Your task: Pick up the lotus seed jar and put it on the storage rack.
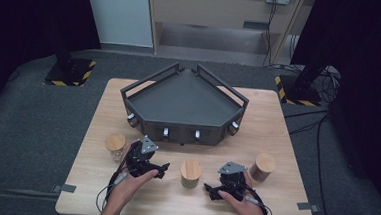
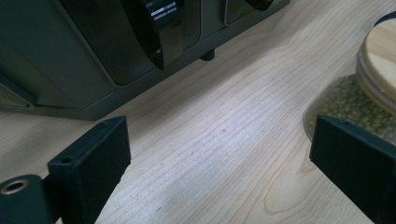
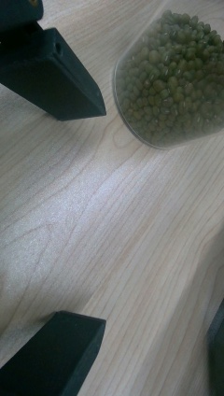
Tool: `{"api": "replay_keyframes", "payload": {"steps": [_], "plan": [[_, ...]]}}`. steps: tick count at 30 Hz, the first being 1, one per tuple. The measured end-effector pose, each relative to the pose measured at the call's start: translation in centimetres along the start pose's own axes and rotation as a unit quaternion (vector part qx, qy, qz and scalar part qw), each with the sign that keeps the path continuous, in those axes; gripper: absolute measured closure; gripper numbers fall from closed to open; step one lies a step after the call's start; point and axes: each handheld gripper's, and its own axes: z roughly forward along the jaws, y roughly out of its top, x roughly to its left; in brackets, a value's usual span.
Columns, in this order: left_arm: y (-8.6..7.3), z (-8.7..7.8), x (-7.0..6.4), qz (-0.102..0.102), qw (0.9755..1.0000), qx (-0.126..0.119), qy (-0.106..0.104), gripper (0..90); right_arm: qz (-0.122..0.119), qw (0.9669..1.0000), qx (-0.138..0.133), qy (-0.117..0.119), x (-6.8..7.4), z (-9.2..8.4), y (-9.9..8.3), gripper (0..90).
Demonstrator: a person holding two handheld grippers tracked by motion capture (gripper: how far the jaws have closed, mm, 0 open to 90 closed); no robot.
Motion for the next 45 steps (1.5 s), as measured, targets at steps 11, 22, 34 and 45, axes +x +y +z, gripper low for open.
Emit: {"api": "replay_keyframes", "payload": {"steps": [11,22,34,45], "plan": [[0.8,-0.9,0.6,0.005,1.0,0.002,0.007,4.0,0.0,1.0,0.0,0.0,0.0,0.0,0.0,1.6],[1.8,-1.7,1.2,0.011,0.9999,-0.006,0.01,4.0,0.0,1.0,0.0,0.0,0.0,0.0,0.0,1.6],[3.1,-2.6,1.9,0.015,0.9997,-0.013,0.015,3.9,0.0,1.0,0.0,0.0,0.0,0.0,0.0,1.6],[3.1,-3.1,3.2,0.005,0.9997,-0.016,0.019,3.9,0.0,1.0,0.0,0.0,0.0,0.0,0.0,1.6]]}}
